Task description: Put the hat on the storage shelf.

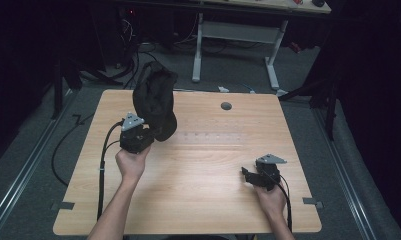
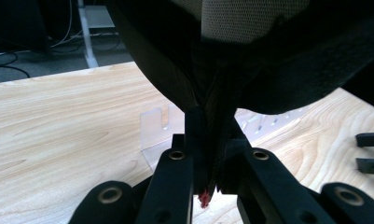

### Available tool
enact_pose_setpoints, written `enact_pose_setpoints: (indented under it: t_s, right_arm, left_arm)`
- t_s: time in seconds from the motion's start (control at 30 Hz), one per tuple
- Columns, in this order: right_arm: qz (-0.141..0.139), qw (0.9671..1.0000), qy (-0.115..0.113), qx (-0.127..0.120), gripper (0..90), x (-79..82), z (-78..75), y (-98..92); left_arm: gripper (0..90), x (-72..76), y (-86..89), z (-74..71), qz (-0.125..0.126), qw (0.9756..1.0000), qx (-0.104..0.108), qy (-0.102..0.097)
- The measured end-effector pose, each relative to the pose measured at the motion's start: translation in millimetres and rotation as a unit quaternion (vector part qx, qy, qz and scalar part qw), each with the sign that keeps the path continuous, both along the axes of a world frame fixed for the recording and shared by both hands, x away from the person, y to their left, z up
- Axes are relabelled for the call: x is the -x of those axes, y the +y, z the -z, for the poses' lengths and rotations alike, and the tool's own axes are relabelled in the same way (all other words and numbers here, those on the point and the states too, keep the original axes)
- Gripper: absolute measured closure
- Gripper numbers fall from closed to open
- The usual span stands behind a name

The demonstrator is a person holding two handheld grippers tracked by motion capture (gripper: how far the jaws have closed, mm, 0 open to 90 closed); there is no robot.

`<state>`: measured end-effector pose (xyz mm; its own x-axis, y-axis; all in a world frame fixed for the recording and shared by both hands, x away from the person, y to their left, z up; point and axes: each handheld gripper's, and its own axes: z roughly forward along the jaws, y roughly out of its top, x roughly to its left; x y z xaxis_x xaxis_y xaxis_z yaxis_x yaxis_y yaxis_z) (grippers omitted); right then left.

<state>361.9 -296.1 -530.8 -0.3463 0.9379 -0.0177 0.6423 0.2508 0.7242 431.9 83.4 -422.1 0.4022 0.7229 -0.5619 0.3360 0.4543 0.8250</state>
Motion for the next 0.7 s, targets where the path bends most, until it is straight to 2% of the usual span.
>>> enact_pose_setpoints:
  t_s: [0.33,0.47,0.7]
  right_arm:
    - [0.0,1.0,0.0,0.0,34.7,0.0,0.0,0.0]
    - [-0.001,1.0,0.0,0.0,34.7,0.1,0.0,0.1]
    - [-0.001,1.0,0.0,0.0,34.7,0.1,0.0,0.1]
  left_arm:
    - [85.7,-7.2,-5.4,10.6,-0.005,0.9996,-0.025,0.006]
    - [85.6,-8.5,-6.5,12.1,-0.003,0.9997,-0.021,0.009]
    - [85.6,-9.9,-10.8,19.0,0.002,0.9993,-0.033,0.015]
